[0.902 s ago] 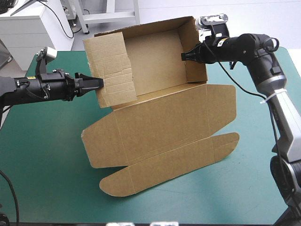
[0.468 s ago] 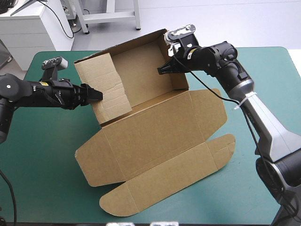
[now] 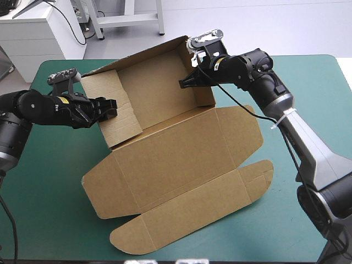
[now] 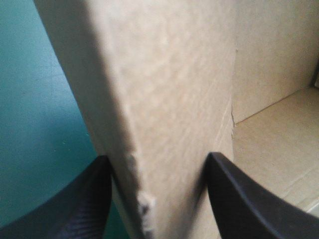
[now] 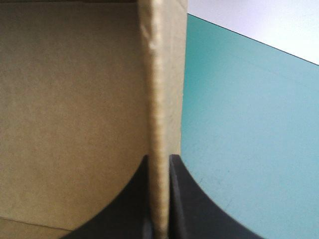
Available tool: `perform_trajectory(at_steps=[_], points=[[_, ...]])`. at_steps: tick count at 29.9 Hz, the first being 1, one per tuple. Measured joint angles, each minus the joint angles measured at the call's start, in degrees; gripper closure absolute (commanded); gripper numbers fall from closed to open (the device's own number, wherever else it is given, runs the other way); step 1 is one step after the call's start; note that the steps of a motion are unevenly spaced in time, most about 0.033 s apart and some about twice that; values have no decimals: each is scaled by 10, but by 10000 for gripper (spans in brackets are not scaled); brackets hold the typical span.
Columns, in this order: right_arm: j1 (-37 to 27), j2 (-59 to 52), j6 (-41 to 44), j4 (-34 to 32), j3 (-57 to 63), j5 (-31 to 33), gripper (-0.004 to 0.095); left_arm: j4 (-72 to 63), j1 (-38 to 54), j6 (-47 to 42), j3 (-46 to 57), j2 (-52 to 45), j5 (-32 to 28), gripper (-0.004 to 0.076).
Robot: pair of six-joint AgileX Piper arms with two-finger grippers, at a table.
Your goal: Fold the box
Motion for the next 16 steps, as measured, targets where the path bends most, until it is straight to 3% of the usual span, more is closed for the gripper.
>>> perform_trajectory(at_steps=[12,14,16], points=[[0,0,2,5,0,28,921,98,-43,-104,1,35,-11,498],[0,0,3,5,0,35,921,111,-46,-114,1,41,-11,540],[0,0,4,5,0,42,921,118,-48,-118,1,46,-13,629]])
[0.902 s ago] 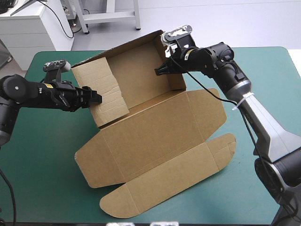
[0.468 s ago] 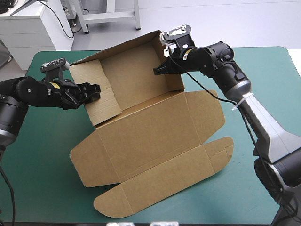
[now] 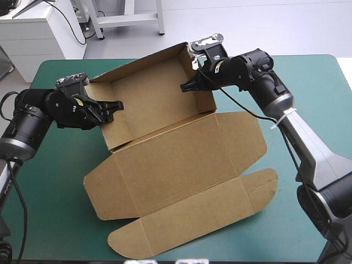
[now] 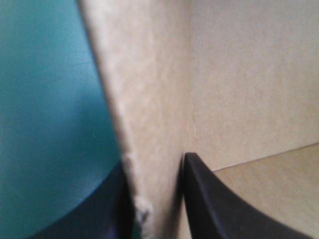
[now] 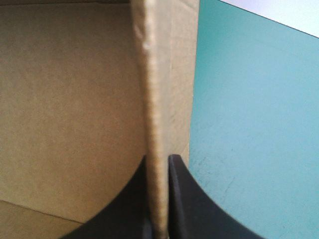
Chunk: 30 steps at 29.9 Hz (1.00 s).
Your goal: Fold the box
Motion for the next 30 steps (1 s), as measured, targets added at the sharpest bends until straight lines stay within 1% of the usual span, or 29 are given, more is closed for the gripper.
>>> perform_trajectory(at_steps=[2,8,13,17,22,27,30], points=[[0,0,2,0,0,9,922,9,-1,-2,0,4,-4,732],[0,-1,15,-17,0,38,922,20,-1,-6,1,14,-9,731],[1,-9,35,-64,-2,84,923,6,-2,17,-14,21,-11,731],[2,-16,65,-104,-6,122,923,-1,-7,38,-67,42,17,731],[3,-19,88,-111,-6,136,923,-3,-7,53,-145,93,80,731],[3,-19,107,-119,4,143,923,4,-18,54,-168,122,95,731],[3,-19,119,-121,43,140,923,35,-36,54,-171,137,101,731]])
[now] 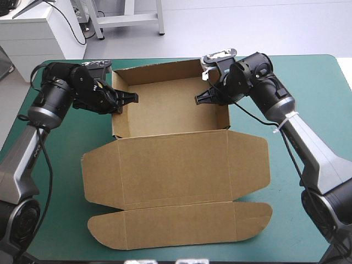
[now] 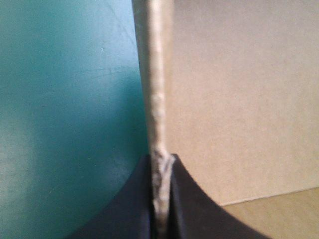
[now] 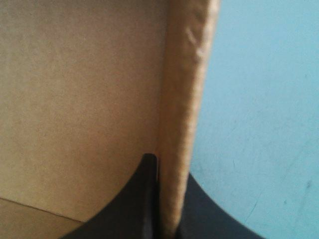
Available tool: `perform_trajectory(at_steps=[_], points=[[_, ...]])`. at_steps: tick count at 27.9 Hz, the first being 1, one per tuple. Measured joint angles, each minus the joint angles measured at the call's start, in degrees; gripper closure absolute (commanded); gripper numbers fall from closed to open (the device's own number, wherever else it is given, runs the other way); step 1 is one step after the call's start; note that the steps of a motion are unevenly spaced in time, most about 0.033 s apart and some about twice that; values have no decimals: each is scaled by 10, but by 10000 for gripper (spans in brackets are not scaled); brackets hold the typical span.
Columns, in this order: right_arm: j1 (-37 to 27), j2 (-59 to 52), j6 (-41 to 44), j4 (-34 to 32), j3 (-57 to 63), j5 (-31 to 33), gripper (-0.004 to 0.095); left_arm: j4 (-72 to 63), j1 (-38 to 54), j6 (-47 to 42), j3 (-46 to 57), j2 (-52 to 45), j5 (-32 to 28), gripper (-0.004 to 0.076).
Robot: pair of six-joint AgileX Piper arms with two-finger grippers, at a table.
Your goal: Fold the box
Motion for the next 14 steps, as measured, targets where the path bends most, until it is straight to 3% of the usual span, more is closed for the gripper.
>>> perform_trajectory(at_steps=[8,14], points=[[-37,12,18,38,106,-3,924,63,-73,-2,0,74,5,731],[-72,18,13,59,121,-2,923,53,-92,-12,-2,127,-19,731]])
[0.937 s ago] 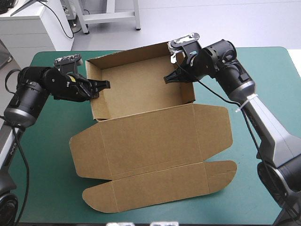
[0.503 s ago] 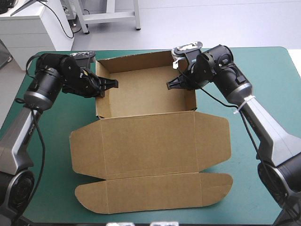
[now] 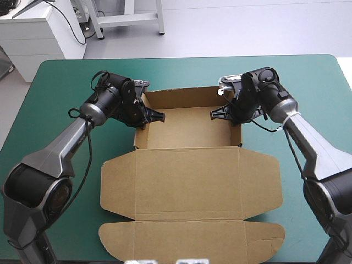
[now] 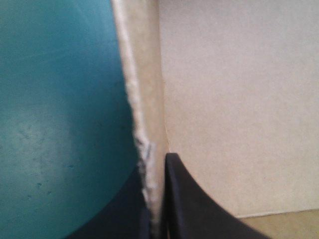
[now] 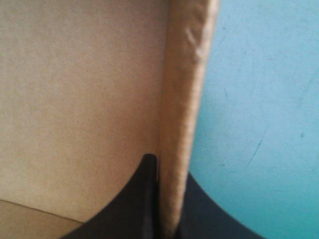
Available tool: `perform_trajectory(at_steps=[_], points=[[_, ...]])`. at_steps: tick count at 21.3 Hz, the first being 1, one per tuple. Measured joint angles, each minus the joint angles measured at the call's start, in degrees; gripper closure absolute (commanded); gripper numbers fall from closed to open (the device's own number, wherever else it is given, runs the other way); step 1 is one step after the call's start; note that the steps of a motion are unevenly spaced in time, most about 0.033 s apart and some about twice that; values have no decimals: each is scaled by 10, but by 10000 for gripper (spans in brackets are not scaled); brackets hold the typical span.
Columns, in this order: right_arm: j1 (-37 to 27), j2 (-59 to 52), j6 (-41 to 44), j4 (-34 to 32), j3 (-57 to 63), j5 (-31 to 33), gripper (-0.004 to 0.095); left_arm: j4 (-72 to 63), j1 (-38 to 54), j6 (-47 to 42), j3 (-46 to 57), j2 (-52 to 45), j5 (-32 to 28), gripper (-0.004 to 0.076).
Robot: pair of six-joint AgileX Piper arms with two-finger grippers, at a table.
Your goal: Fold the box
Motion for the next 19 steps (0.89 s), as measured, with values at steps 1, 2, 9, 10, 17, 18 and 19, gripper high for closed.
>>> perform_trajectory(at_steps=[1,2,9,10,17,18,19], points=[[-1,2,-1,-1,0,1,923,-2,0,-1,-1,6,-1,731],[-1,9,-2,-2,0,2,923,-5,0,-1,-1,15,-2,731],[-1,48,-12,6,1,-6,704,6,0,17,-1,28,-2,687],[-1,48,-20,6,1,-4,615,6,0,18,-1,29,-2,640],[0,48,-33,6,1,2,410,24,0,38,-1,32,-8,211],[0,48,-33,2,1,4,410,24,0,38,-2,32,-8,211],[0,48,-33,-4,0,9,410,25,0,38,-3,32,-6,211]])
